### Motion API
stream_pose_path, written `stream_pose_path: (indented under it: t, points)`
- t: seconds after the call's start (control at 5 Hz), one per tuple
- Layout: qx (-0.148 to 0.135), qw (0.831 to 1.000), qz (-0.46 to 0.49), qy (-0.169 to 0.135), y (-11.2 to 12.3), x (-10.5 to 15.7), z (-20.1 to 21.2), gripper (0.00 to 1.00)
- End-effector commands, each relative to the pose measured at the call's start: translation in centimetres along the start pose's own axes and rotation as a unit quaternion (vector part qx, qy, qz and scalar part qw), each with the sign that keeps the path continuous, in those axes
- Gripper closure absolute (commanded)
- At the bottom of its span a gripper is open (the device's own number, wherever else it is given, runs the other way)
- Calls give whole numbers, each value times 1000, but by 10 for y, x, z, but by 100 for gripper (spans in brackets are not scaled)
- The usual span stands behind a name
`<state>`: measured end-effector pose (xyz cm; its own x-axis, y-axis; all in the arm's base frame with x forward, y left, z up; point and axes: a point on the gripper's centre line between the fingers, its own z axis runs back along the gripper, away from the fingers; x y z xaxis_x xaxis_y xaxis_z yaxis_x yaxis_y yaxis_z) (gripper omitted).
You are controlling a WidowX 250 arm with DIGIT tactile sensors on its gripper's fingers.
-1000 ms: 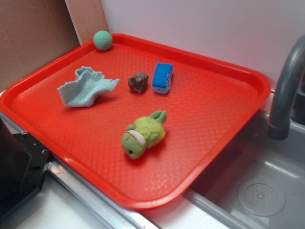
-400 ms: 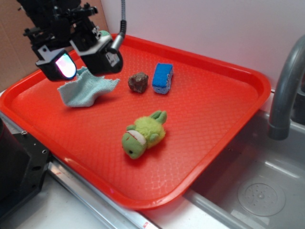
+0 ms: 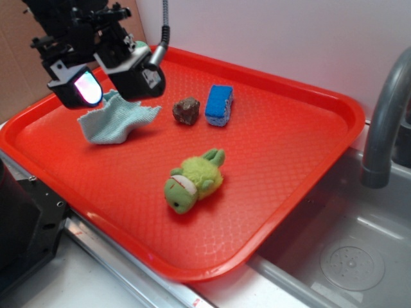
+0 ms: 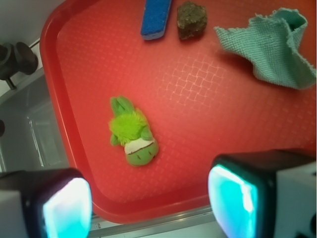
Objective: Grab the green animal.
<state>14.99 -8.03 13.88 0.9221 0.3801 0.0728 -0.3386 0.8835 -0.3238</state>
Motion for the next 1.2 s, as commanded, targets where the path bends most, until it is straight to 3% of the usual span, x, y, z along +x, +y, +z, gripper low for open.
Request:
stream_pose_path:
  t: [0.0, 0.2, 0.6, 0.8, 1.0]
  points:
    - [58, 995, -67, 53, -34, 16, -55, 0]
    - [94, 987, -115, 64, -35, 16, -82, 0]
    - [133, 970, -159, 125, -37, 17, -128, 0]
    - [152, 968, -153, 125, -38, 16, -132, 100]
    - [159, 969, -147, 116, -36, 18, -123, 100]
